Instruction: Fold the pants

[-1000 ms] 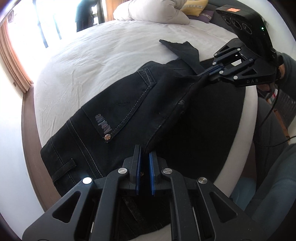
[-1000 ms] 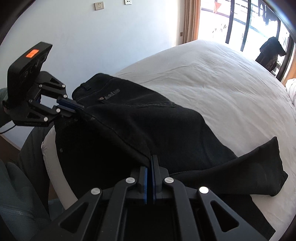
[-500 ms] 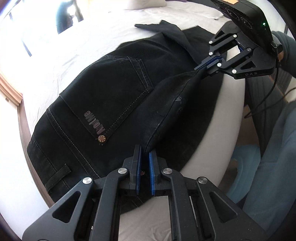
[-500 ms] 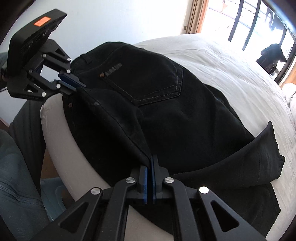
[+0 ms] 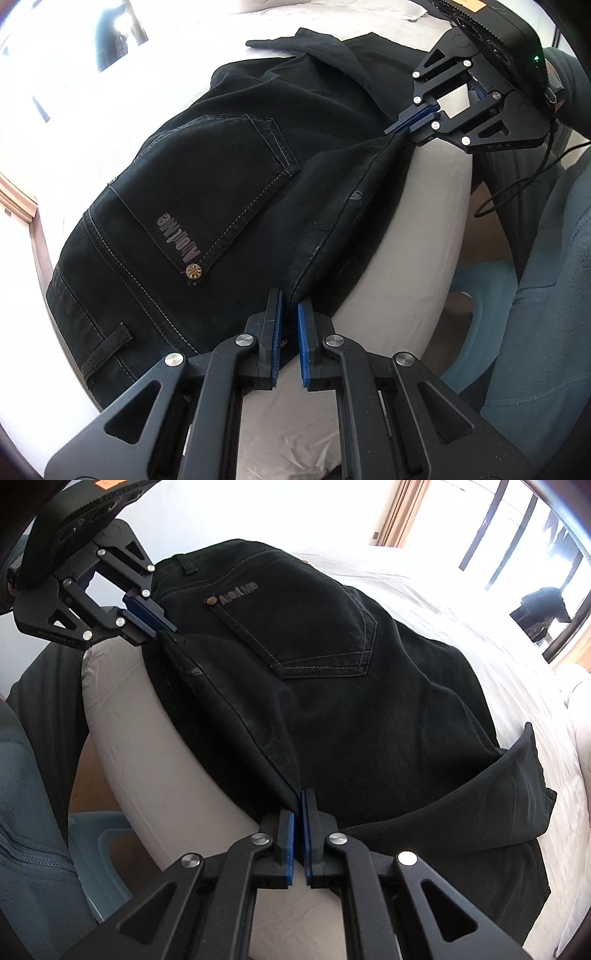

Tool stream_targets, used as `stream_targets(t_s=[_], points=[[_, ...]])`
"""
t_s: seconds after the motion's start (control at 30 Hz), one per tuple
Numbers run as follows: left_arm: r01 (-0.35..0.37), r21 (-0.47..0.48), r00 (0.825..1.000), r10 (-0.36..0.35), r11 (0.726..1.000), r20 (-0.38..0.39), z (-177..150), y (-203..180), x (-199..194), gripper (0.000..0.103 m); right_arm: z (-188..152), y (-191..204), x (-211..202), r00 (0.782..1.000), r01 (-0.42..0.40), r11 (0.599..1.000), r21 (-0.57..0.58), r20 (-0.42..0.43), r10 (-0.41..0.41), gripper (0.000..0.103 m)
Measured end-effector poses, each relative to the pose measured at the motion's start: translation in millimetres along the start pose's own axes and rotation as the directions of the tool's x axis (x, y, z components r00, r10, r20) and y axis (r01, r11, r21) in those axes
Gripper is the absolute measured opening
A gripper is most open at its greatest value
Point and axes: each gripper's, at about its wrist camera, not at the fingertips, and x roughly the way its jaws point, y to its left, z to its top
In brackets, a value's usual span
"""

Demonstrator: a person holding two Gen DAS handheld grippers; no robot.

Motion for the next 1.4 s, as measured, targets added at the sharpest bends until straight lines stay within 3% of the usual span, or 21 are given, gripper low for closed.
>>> stream_targets(t_s=[0.3, 0.87, 0.97, 1.03, 1.07, 1.1, 1.17, 1.23, 1.27, 1.4], points=[[0.013, -0.003, 1.0, -0.013, 1.0, 0.008, -29, 1, -9, 0.007, -2, 7, 5, 1.0, 0.016, 1.0, -0.022, -0.012, -0.016, 0.005], [-0.008, -0.047, 0.999, 0.01, 0.999, 0.033, -39, 8, -4, 0.01, -4, 5, 17, 1.0, 0.018, 0.999, 0.033, -0.011, -0.017, 0.01], [-0.012, -0.064, 1.0, 0.014, 0.998, 0.028, -36, 10, -12, 0.011, -2, -3, 14, 1.0, 0.013, 0.998, 0.067, -0.011, -0.012, 0.018], [-0.002, -0.085, 0.999, 0.005, 0.996, 0.036, -34, 14, -20, 0.012, -5, -9, 10, 1.0, 0.004, 0.996, 0.089, -0.003, -0.004, 0.036], [0.009, -0.103, 0.999, -0.005, 0.995, 0.042, -34, 17, -25, 0.013, -4, -12, 6, 1.0, -0.012, 0.994, 0.105, 0.009, 0.011, 0.054], [0.019, -0.114, 0.999, -0.014, 0.993, 0.044, -34, 20, -28, 0.017, -4, -16, 0, 1.0, -0.019, 0.992, 0.122, 0.027, 0.016, 0.062], [0.024, -0.132, 0.999, -0.018, 0.991, 0.046, -36, 25, -34, 0.028, -3, -24, -9, 0.999, -0.018, 0.99, 0.142, 0.05, 0.011, 0.062], [0.033, -0.153, 0.999, -0.027, 0.988, 0.046, -39, 30, -41, 0.068, -2, -31, -15, 0.998, -0.023, 0.986, 0.163, 0.062, 0.013, 0.062], [0.038, -0.162, 0.998, -0.029, 0.986, 0.053, -42, 32, -45, 0.072, 1, -31, -18, 0.997, -0.031, 0.983, 0.18, 0.076, 0.018, 0.062], [0.04, -0.207, 0.997, -0.026, 0.978, 0.069, -46, 43, -61, 0.072, 13, -42, -26, 0.99, -0.074, 0.97, 0.233, 0.133, 0.044, 0.062]])
